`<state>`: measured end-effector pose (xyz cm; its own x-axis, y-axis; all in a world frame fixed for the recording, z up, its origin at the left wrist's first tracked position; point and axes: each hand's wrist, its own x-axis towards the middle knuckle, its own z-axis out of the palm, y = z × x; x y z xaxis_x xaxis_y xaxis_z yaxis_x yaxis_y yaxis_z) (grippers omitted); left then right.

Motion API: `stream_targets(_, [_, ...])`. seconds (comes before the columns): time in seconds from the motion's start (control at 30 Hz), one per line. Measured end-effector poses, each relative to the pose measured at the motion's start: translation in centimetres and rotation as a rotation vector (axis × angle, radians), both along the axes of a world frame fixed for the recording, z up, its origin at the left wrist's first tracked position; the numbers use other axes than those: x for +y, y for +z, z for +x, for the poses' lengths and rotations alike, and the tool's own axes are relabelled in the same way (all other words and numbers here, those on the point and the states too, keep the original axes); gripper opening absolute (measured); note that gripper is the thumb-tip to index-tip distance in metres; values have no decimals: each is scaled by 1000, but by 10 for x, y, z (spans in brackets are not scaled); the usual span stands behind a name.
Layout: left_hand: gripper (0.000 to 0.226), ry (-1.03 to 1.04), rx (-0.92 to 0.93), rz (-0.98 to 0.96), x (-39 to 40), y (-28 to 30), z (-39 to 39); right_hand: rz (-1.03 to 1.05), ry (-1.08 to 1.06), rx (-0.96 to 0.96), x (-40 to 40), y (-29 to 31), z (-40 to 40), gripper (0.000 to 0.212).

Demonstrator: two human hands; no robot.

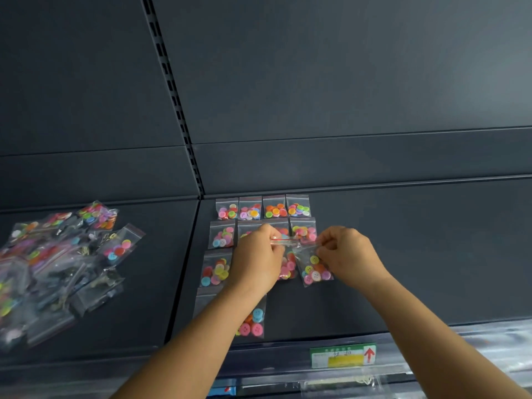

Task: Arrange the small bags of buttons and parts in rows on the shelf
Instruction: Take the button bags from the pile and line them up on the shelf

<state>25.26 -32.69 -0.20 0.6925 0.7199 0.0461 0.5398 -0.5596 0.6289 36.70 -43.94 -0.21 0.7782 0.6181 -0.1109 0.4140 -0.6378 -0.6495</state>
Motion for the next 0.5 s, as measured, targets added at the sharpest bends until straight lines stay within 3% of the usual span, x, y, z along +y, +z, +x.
stream_targets(0.13, [42,-82,43,246,-3,2,-7,-38,54,-162,-2,-1,-5,35])
stream_targets(0.2, [44,-163,79,329,-3,2,-10,-18,136,-220,-4,2,-6,34])
stream_targets(0.37, [37,-319,192,342,-5,-11,-16,-144,445,-278,-7,-2,-11,15])
stream_targets(0.5, [30,-357,216,289,-3,-15,-19,-132,408,-330,-6,-9,-11,10])
